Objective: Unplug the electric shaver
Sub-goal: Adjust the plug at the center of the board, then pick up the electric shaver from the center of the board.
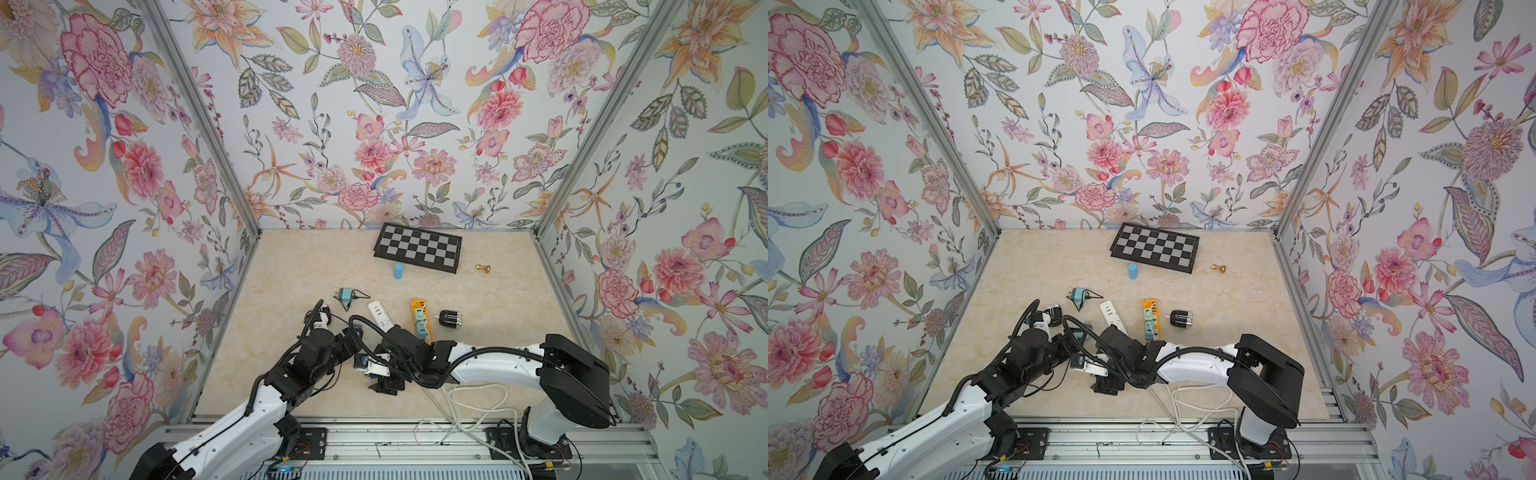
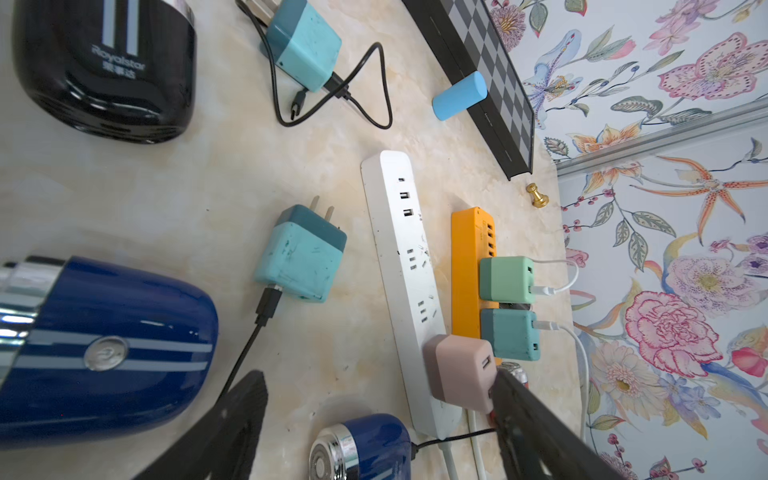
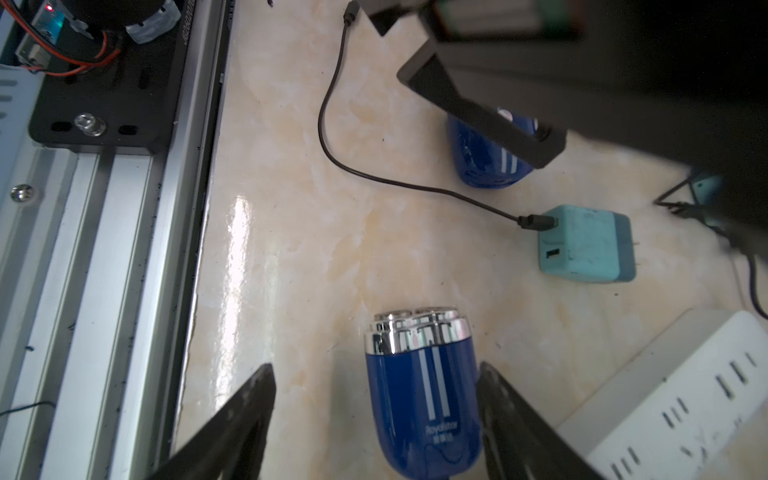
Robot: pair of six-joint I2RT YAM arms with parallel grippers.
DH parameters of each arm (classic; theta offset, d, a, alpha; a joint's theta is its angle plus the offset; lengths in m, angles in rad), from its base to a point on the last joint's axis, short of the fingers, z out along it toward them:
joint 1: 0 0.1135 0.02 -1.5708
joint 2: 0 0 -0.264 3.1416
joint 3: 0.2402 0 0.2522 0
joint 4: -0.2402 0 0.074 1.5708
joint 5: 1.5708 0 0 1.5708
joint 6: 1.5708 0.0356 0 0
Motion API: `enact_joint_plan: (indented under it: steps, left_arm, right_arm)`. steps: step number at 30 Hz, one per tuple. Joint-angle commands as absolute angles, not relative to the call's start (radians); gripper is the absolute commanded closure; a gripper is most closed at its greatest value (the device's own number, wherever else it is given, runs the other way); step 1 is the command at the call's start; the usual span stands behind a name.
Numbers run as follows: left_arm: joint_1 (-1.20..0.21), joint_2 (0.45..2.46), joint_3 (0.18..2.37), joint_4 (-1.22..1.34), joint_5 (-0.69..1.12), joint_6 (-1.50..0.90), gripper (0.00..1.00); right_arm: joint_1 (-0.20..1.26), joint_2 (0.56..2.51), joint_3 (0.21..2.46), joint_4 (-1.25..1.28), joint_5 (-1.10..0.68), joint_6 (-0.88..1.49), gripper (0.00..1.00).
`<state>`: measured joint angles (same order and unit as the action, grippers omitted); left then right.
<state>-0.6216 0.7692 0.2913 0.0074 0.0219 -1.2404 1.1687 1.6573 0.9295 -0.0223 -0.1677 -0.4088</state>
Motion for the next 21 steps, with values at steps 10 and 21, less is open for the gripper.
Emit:
enact_joint_plan:
  steps: [10, 21]
  left_arm:
    - [-0.674, 0.65, 0.238, -0.071, -0.105, -1.391, 0.13]
    - [-0.687, 0.668, 0.232, -0.054, -0.146, -1.431, 0.13]
  right_arm:
    - [1.086, 1.659, 0.864, -0.002, -0.253, -0.492, 0.21]
    - [1.066, 1.748, 0.892, 0.004, -0.278, -0.543, 0.22]
